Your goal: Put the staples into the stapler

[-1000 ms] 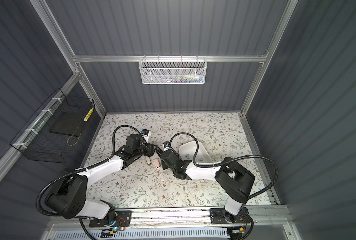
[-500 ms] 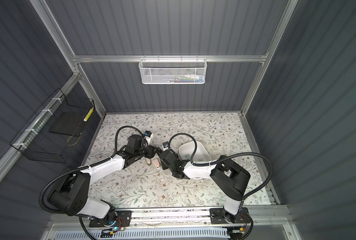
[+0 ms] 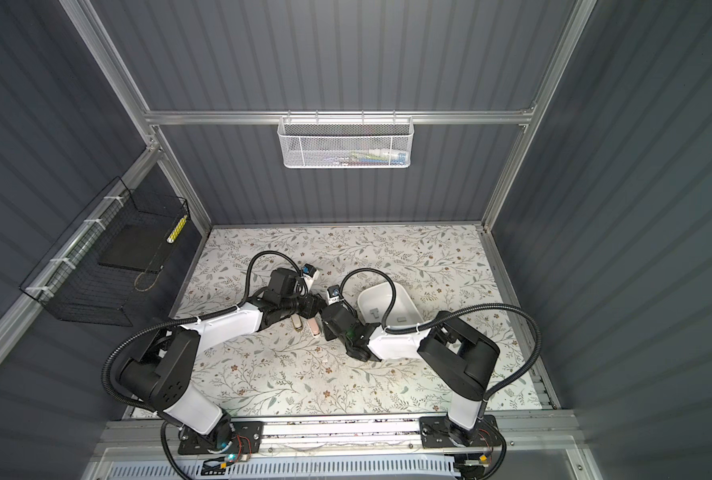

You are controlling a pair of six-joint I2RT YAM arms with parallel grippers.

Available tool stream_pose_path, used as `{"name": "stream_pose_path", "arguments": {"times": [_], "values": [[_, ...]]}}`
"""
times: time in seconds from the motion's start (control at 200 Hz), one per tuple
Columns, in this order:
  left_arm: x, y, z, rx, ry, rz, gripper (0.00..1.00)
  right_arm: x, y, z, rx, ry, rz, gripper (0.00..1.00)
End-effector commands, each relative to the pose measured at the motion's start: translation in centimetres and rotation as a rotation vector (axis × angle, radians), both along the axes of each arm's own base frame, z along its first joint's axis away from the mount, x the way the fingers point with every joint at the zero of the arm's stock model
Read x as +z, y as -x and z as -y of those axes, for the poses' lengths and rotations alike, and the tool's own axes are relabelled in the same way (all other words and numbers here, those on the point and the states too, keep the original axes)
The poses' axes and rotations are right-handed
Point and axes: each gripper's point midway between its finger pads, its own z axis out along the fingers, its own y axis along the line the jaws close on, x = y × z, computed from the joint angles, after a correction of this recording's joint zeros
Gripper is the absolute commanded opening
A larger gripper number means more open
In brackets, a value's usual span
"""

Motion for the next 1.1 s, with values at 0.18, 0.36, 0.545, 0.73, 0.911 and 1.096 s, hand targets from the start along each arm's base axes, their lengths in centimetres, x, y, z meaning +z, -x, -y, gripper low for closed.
{"name": "stream_pose_path", "arguments": {"times": [0.18, 0.36, 0.545, 0.73, 0.911, 1.096], "values": [[-0.5, -0.2, 0.6, -0.034, -0.038, -0.001, 0.52, -4.0, 1.4, 1.4, 0.004, 0.070, -0.069, 0.33], [-0.8, -0.3, 0.9, -0.044, -0.047, -0.009, 0.51, -5.1, 1.8, 1.7, 0.002, 0.083, -0.083, 0.33], [-1.1, -0.3, 1.1, -0.051, -0.052, -0.013, 0.51, -6.5, 2.2, 2.2, -0.010, 0.088, -0.099, 0.33], [-1.6, -0.3, 1.2, -0.055, -0.063, -0.024, 0.49, -7.4, 2.7, 2.4, -0.011, 0.090, -0.109, 0.32], [-1.7, -0.5, 0.9, -0.045, -0.082, -0.015, 0.49, -8.7, 3.4, 2.8, -0.011, 0.097, -0.119, 0.30], [-2.3, -0.5, 1.1, -0.051, -0.087, -0.027, 0.47, -9.6, 4.0, 3.3, -0.018, 0.098, -0.122, 0.28]]}}
